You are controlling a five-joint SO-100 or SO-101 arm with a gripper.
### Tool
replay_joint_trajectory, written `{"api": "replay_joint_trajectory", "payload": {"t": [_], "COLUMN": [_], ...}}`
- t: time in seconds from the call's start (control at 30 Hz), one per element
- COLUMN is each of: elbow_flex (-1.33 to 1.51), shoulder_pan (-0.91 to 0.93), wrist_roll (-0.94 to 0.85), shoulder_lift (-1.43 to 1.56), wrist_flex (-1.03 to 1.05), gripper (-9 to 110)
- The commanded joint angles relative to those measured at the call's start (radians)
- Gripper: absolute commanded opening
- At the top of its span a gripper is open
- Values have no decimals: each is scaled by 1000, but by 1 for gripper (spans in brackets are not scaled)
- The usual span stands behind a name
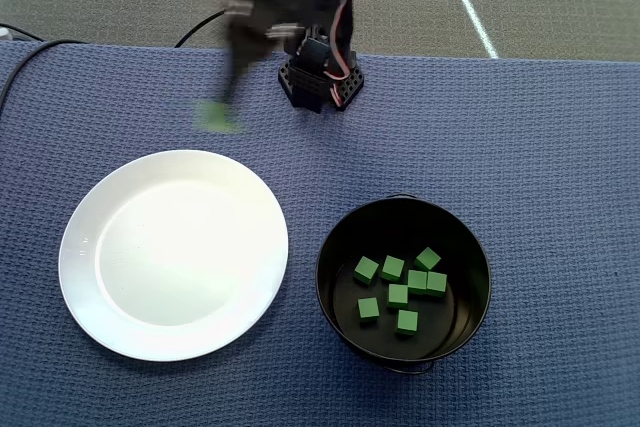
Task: Pick up the items on the white plate and put them in the black container.
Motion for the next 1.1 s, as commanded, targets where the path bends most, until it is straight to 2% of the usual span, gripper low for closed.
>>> {"api": "replay_joint_trajectory", "payload": {"t": [0.0,0.1,0.17,0.3,0.47,0.5,0.57,0.7,0.93,1.07], "elbow_flex": [331,598,778,1172,1368,1382,1374,1198,653,649], "shoulder_pan": [-380,-488,-499,-517,-518,-518,-518,-480,-314,-241], "wrist_roll": [-9,-12,11,-51,-83,-91,-74,-14,5,-78], "shoulder_lift": [130,110,97,137,103,94,84,133,345,568], "wrist_flex": [-78,-160,-235,-474,-641,-669,-670,-497,-40,123], "gripper": [0,0,0,0,0,2,17,29,27,26]}}
